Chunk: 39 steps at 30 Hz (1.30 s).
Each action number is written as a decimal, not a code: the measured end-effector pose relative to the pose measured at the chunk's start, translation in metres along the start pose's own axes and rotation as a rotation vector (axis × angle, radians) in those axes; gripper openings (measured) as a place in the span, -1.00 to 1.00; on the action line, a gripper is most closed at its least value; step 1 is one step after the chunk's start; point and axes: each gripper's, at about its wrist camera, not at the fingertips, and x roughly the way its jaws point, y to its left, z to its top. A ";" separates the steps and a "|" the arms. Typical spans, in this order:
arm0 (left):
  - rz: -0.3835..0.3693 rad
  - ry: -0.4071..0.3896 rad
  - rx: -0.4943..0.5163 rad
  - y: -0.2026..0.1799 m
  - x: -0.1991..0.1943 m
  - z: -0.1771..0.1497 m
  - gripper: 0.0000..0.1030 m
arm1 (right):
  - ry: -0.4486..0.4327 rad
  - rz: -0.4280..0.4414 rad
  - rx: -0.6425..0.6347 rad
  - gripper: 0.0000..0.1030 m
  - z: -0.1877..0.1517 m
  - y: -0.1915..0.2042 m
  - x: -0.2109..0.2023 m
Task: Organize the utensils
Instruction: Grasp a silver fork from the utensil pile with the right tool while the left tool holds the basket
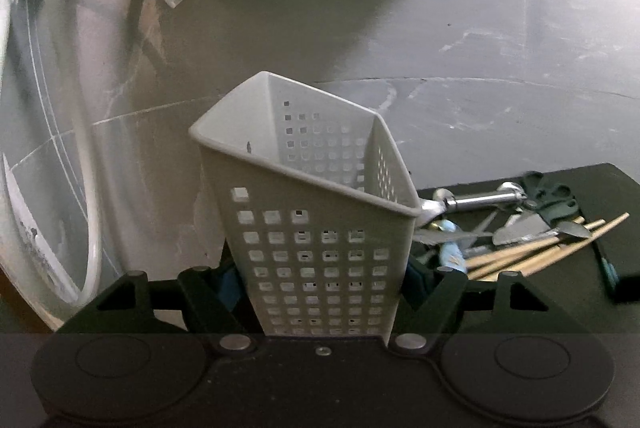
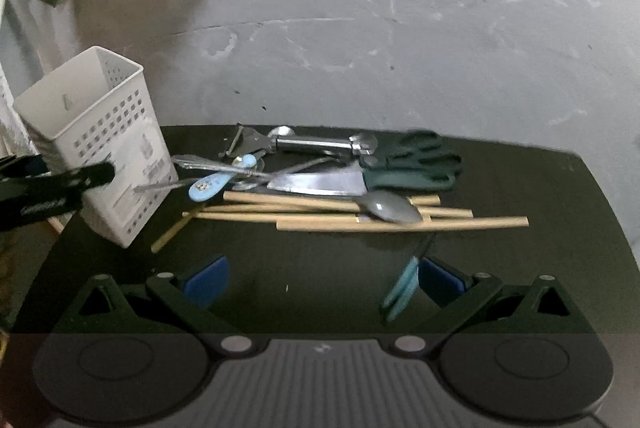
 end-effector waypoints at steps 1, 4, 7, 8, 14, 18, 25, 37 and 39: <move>-0.006 -0.001 0.005 -0.001 -0.004 -0.002 0.49 | -0.005 0.003 -0.018 1.00 0.003 0.000 0.004; -0.026 0.005 0.016 -0.005 -0.015 -0.007 0.49 | -0.021 0.009 -0.063 0.99 0.011 0.000 0.014; -0.038 0.010 0.021 -0.010 -0.027 -0.013 0.49 | -0.028 0.010 -0.104 0.99 0.018 -0.001 0.026; -0.040 0.013 0.021 -0.011 -0.030 -0.014 0.49 | -0.029 0.011 -0.120 0.99 0.020 -0.001 0.030; -0.041 0.026 0.021 -0.020 -0.047 -0.022 0.49 | -0.039 0.044 -0.274 0.99 0.038 0.003 0.065; -0.052 0.031 0.030 -0.021 -0.050 -0.024 0.49 | -0.042 0.087 -0.384 0.96 0.050 0.019 0.087; -0.031 0.025 0.023 -0.022 -0.048 -0.023 0.50 | -0.040 0.095 -0.523 0.67 0.057 0.042 0.114; -0.027 0.023 0.027 -0.023 -0.047 -0.023 0.50 | -0.014 0.083 -0.576 -0.67 0.060 0.055 0.129; -0.027 0.023 0.026 -0.022 -0.047 -0.023 0.50 | -0.016 0.082 -0.561 -0.84 0.060 0.054 0.127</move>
